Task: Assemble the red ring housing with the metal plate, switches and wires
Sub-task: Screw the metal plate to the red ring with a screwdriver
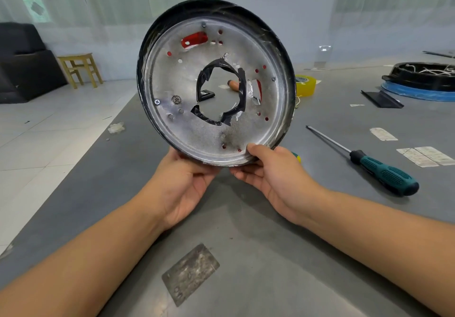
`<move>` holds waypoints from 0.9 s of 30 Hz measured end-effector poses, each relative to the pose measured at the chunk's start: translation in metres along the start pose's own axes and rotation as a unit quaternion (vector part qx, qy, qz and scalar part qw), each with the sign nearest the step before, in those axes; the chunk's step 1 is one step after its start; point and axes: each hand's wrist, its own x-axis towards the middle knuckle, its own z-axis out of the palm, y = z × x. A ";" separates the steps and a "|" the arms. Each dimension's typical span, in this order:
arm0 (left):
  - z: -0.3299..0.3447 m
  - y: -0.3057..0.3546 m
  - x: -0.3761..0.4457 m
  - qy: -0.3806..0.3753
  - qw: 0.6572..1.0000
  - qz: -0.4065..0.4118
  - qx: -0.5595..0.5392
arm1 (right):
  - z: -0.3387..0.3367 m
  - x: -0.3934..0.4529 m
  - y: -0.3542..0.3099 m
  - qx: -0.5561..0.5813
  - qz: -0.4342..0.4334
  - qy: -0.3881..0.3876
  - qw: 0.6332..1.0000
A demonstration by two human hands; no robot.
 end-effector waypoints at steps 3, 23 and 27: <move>0.009 -0.010 -0.002 0.019 0.999 0.022 -0.022 | -0.001 0.001 0.001 -0.003 -0.013 -0.004 1.000; 0.019 -0.002 -0.012 0.042 0.999 -0.005 0.022 | -0.003 0.008 0.017 -0.187 -0.070 -0.025 0.980; 0.024 -0.003 -0.013 0.055 0.997 0.008 0.053 | -0.003 0.008 0.018 -0.208 -0.080 -0.022 0.975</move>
